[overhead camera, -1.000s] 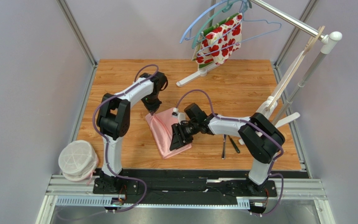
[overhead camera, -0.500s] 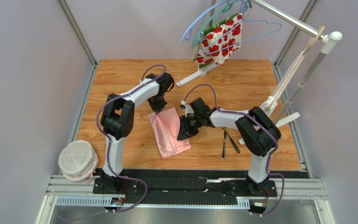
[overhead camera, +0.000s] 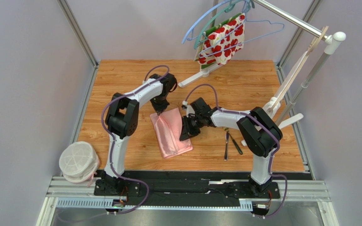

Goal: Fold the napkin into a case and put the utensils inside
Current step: Fold the lower triangle-folded napkin at the center of the board.

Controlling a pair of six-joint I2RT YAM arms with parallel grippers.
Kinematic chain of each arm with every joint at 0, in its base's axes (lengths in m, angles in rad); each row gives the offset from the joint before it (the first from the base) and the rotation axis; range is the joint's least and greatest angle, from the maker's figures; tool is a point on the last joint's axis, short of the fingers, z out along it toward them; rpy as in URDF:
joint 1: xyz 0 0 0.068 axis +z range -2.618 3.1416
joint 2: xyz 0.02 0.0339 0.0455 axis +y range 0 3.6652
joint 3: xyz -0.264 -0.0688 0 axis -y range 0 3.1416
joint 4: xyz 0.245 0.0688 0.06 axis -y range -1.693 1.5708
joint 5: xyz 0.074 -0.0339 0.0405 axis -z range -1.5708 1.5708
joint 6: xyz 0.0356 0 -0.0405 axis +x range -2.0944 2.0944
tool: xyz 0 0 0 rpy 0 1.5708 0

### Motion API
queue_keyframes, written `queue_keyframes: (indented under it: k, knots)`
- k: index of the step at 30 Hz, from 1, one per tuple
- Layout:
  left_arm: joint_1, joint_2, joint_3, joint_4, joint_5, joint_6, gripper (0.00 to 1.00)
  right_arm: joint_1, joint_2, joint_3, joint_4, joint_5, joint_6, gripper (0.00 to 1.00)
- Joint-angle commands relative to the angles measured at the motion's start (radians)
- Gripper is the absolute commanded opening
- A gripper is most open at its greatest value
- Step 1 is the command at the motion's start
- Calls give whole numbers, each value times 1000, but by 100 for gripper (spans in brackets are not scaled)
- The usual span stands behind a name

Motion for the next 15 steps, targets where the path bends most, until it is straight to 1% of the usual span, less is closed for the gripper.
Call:
queue_keyframes:
  k: [1,5,6,8,11,15]
  knots:
    - [2,-7,30,-1,-13,23,0,19,-18,93,-13,1,-34,20]
    - [2,-25,15,26,-17,45,0,23,16,139,-21,-39,-51,22]
    - [2,-29,10,52,-13,51,0,23,27,147,-15,-66,-71,25]
    - [2,-42,-20,83,15,74,0,25,39,159,-27,-120,-96,26]
    - [2,-59,-56,127,33,85,0,23,60,179,-39,-168,-137,25]
    - [2,-56,-53,140,53,92,0,36,71,181,-33,-217,-177,20]
